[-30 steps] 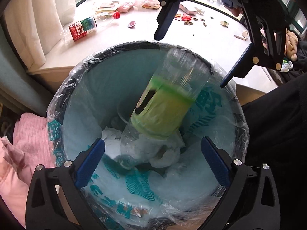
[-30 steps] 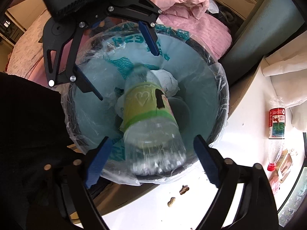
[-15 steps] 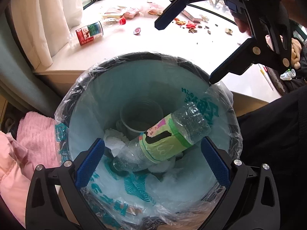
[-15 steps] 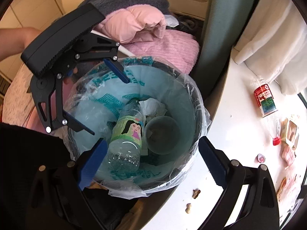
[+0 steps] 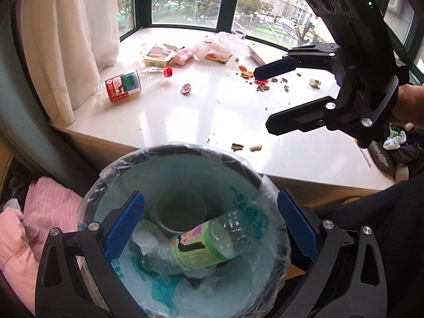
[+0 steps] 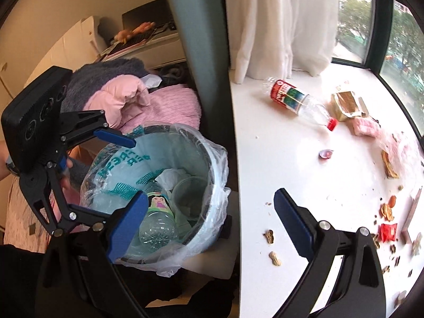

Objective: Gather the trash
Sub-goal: 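Move both tools back over the window sill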

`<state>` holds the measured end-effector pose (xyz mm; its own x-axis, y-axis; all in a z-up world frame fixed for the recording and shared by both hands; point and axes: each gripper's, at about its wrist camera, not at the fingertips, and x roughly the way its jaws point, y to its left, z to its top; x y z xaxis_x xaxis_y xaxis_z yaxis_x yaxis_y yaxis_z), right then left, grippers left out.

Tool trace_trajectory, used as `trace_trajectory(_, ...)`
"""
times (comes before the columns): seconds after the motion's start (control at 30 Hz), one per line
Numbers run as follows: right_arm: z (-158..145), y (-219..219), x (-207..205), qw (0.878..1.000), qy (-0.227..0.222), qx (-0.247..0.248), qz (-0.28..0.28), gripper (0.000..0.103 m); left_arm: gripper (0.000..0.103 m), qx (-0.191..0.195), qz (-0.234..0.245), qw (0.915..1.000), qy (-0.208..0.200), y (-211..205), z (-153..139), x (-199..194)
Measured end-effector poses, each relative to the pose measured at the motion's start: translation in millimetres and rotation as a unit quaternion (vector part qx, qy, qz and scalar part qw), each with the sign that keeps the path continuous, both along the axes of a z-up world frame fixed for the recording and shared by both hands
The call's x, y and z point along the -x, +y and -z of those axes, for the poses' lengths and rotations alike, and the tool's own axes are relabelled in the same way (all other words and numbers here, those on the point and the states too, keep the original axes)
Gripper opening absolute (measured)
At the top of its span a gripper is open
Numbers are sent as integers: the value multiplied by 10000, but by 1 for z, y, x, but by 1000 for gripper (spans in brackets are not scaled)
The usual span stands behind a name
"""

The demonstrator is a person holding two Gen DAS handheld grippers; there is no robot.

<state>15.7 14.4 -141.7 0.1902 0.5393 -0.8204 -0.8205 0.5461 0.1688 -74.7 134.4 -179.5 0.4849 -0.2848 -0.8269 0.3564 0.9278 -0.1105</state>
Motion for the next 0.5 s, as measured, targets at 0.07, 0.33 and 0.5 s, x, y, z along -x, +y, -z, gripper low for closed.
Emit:
trace_trajectory(0.07,-3,-13,-3,9997,9,-87,246,93,97,-14,87,9999,-70,-12,-6,-4)
trace_trajectory(0.33,-15,-59,-5,9957,-152,-224,882,93,97,-143,464,9984,-299,-52,-22,-21)
trace_trajectory(0.5,-16,-85,-3,9932,-179,-224,1131,93,97,-191,596,9973,-391,-71,-26,-33)
